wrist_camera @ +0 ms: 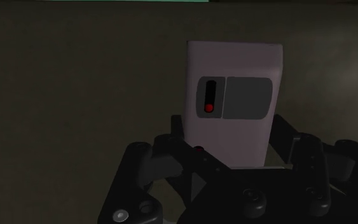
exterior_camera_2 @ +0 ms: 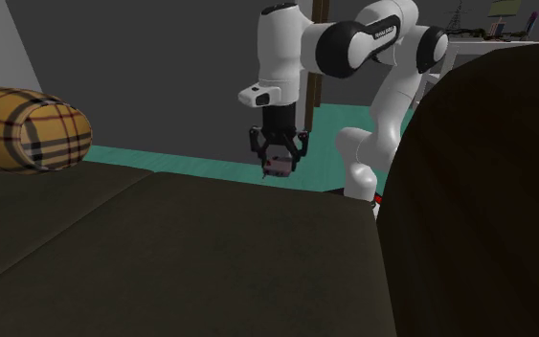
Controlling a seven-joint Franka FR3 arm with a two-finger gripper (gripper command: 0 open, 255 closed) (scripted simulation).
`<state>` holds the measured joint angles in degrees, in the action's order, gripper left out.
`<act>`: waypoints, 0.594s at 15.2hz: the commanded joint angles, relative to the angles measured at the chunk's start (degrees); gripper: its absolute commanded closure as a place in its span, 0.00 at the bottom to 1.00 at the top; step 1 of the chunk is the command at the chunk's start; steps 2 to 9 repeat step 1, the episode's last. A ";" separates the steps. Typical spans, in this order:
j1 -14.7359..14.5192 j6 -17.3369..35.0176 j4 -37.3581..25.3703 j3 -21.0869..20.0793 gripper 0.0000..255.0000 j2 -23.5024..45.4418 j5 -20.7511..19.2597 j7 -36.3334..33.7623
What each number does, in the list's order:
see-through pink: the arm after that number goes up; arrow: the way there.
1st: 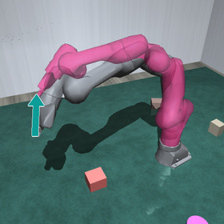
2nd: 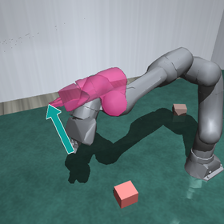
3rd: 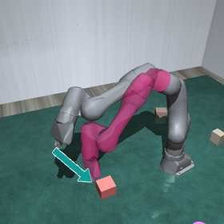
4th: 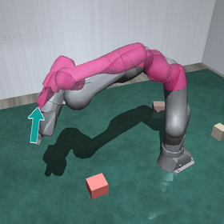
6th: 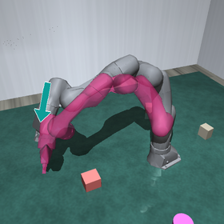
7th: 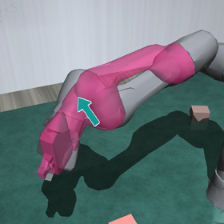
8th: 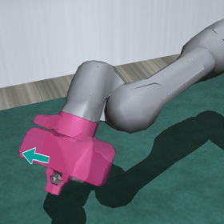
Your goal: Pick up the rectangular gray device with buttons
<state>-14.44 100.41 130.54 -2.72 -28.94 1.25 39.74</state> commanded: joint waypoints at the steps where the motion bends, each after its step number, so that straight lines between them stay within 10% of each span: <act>1: 0.03 -0.58 -0.40 0.07 1.00 -0.17 -0.03 0.07; 9: 0.03 -0.58 -0.40 0.07 1.00 -0.17 -0.03 0.07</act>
